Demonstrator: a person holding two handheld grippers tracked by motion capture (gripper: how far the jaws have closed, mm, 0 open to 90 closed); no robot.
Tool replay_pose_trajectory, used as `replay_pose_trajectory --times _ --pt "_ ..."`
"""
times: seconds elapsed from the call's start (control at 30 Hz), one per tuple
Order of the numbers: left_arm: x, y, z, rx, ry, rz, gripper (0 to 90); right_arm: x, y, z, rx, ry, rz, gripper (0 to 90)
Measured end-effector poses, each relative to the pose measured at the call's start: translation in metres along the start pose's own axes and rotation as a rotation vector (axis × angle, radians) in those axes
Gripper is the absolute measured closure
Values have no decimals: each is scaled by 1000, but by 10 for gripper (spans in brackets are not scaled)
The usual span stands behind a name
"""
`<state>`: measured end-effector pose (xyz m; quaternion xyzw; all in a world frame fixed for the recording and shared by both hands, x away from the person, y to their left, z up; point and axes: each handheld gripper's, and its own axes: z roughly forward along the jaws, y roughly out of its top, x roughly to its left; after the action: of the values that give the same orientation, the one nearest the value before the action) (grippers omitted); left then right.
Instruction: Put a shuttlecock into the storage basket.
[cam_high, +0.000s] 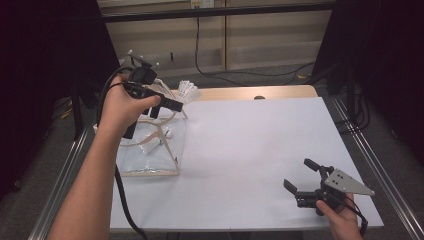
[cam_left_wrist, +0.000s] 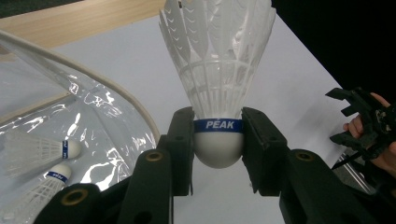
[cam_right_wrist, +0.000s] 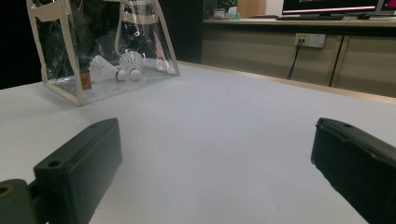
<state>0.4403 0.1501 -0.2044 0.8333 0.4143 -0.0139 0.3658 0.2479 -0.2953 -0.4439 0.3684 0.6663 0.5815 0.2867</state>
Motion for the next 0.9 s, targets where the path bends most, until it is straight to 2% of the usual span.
replay_pose_trajectory --times 0.9 --pt "11 -4 -16 -29 40 -11 658 0 0 0 -1 0 2 15"
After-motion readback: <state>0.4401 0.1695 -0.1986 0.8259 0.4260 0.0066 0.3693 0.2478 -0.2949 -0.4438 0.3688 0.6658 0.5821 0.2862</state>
